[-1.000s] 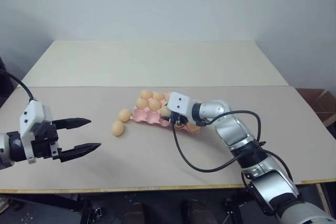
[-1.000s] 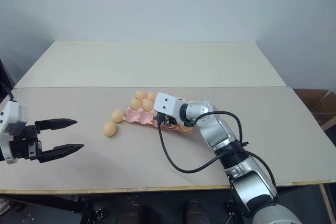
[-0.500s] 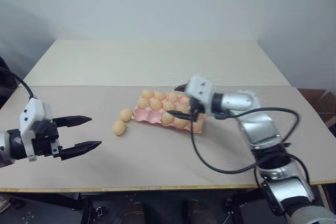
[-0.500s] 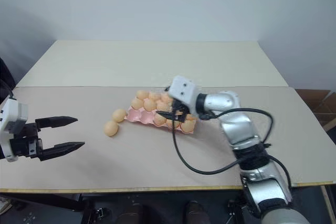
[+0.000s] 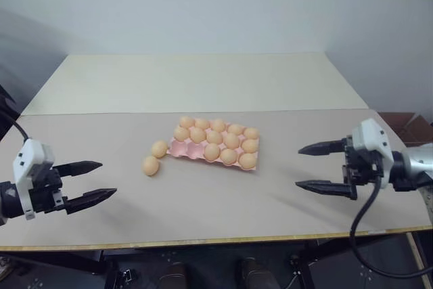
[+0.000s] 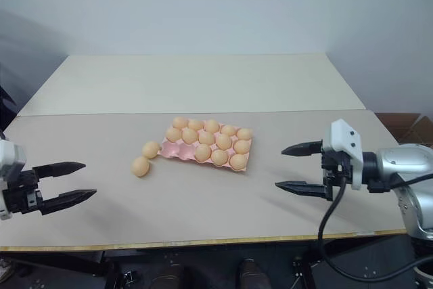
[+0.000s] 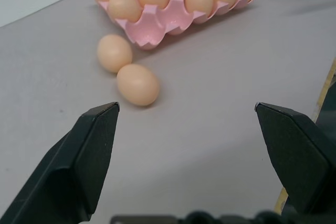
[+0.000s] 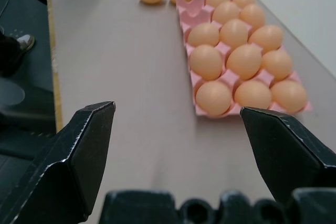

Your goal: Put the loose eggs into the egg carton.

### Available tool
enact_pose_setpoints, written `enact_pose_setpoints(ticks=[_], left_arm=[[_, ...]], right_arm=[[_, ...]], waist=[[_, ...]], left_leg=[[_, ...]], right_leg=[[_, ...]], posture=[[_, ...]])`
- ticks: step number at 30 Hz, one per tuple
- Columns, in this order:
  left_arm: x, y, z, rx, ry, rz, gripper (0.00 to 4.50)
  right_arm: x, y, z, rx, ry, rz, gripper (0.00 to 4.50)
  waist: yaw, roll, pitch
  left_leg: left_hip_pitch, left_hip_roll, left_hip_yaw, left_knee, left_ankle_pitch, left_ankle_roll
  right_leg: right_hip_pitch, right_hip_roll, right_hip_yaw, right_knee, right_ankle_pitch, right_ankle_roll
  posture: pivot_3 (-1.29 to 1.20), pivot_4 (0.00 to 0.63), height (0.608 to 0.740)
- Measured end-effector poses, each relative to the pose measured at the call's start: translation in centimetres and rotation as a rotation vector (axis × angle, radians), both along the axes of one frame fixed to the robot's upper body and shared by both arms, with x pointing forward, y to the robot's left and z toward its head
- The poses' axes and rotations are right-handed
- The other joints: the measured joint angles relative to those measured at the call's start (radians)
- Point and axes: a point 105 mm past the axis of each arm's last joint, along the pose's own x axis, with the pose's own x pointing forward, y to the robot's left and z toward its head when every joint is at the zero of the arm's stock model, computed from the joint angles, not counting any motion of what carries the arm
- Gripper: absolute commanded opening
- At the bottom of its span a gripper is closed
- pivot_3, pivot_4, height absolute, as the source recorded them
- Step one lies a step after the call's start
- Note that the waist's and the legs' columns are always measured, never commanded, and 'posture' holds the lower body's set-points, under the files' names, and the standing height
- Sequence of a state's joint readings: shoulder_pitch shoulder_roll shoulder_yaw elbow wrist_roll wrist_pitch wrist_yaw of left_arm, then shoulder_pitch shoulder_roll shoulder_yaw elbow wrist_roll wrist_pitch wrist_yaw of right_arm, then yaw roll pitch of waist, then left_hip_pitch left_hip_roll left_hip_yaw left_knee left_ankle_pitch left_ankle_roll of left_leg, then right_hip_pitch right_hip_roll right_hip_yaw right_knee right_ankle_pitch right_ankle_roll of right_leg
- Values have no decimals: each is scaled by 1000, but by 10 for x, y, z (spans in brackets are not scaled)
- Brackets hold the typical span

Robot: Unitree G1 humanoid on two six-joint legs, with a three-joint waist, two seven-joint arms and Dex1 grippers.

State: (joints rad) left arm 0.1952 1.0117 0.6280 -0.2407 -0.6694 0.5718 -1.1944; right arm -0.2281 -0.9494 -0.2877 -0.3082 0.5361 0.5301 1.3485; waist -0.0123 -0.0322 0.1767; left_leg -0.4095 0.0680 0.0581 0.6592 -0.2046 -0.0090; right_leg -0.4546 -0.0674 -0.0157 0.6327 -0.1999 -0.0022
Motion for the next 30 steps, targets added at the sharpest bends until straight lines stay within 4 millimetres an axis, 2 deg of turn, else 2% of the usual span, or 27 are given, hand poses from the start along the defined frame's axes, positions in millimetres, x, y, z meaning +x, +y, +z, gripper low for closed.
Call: enact_pose_setpoints(ticks=[7,11,14,20,26,30], left_arm=[[2,7,0,-7,5,25,4500],[14,5,-2,19,-5,42,4500],[32,-8,-11,-12,-21,55,4500],[74,-39,-42,-97,-14,152,4500],[92,-52,-65,-99,16,217,4500],[99,-54,-81,-60,41,283,3551]], right_arm=[[-3,1,0,4,-12,-5,4430],[-3,2,-1,2,-20,-13,4430],[-4,4,0,4,-31,-4,4430],[-3,8,6,2,-63,1,4430],[-4,12,10,1,-86,8,4430],[-6,17,14,16,-98,30,4500]], waist=[[2,0,0],[8,0,0],[18,0,0],[24,-4,-1],[22,-5,-1],[23,-7,-1]], left_leg=[[-1,0,1,0,0,0],[-1,-1,2,0,0,-1],[-1,-1,3,0,0,-1],[-2,-1,3,1,0,0],[-2,-1,3,1,0,0],[-1,-1,3,2,0,0]], right_leg=[[-1,0,1,-1,0,0],[-1,-1,2,-1,0,1],[0,-1,3,-1,2,2],[0,0,4,-2,6,9],[0,2,5,-2,7,9],[1,2,5,-2,8,8]], posture=[[0,150,740],[0,150,740],[0,150,740],[0,150,740],[0,150,740],[0,150,740]])
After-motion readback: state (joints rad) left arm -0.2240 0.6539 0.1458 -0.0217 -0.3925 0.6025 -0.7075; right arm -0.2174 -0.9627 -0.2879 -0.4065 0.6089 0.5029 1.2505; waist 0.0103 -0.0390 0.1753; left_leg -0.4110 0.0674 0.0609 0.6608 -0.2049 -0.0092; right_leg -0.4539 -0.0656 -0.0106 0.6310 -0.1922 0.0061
